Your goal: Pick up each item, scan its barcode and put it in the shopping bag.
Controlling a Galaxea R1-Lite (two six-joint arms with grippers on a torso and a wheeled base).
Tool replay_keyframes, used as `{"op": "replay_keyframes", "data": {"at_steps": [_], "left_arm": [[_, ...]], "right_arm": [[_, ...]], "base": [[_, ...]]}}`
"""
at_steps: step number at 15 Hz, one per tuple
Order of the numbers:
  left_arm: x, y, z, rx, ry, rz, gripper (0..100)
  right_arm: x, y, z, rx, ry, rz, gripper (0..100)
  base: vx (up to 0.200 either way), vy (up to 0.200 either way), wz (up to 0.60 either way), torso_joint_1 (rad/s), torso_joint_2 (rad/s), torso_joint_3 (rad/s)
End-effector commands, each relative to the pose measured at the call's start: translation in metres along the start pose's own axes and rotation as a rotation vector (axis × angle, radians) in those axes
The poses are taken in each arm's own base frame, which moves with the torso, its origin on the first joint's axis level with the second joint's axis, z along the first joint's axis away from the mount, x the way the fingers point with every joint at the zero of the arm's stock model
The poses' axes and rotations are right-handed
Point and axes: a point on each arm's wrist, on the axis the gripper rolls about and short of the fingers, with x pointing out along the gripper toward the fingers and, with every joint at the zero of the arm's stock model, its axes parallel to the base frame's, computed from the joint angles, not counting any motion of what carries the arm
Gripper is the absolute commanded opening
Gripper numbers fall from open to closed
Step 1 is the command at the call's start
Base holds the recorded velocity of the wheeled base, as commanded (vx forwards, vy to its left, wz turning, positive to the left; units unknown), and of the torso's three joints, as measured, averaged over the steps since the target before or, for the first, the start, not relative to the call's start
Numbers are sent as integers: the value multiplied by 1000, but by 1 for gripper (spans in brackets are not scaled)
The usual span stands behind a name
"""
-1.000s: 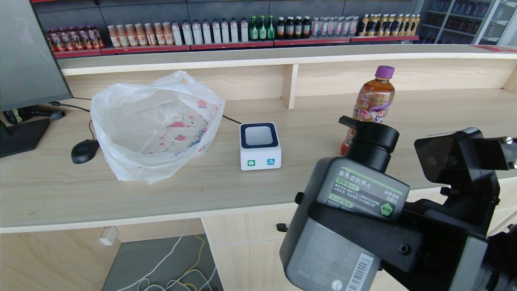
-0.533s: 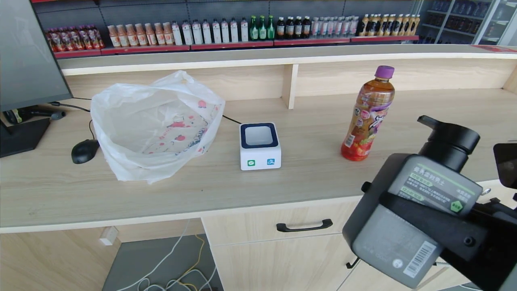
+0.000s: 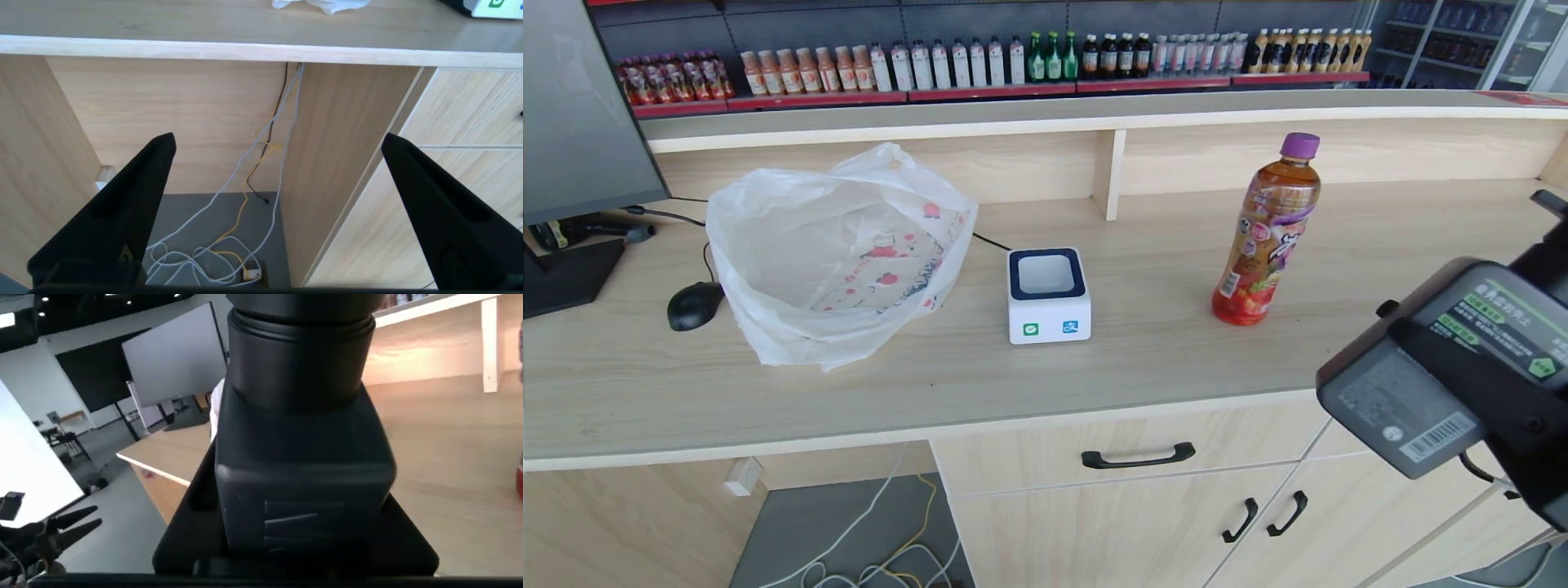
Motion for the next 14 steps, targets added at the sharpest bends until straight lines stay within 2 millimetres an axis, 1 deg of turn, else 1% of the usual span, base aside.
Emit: {"op": "replay_keyframes", "data": {"at_steps": [1, 3, 6, 8, 10, 11, 14], "left_arm": [[0, 0, 0, 0, 0, 0, 100], [0, 0, 0, 0, 0, 0, 100], [0, 0, 0, 0, 0, 0, 100], [0, 0, 0, 6, 0, -2, 100], [0, 0, 0, 7, 0, -2, 100], [0, 0, 0, 6, 0, -2, 100], [0, 0, 0, 1, 0, -2, 100]], "right_arm": [[-5, -14, 4, -102, -12, -99, 0], [-11, -22, 4, -188, -7, -172, 0], [-8, -24, 9, -301, -32, -211, 0], [-10, -25, 7, -360, -14, -228, 0], [-16, -28, 2, -426, 7, -313, 0], [-20, -28, -1, -443, 24, -340, 0], [-17, -33, 5, -497, 18, -374, 0]], "base": [[0, 0, 0, 0, 0, 0], [0, 0, 0, 0, 0, 0], [0, 0, 0, 0, 0, 0], [0, 0, 0, 0, 0, 0], [0, 0, 0, 0, 0, 0], [0, 0, 0, 0, 0, 0], [0, 0, 0, 0, 0, 0]]}}
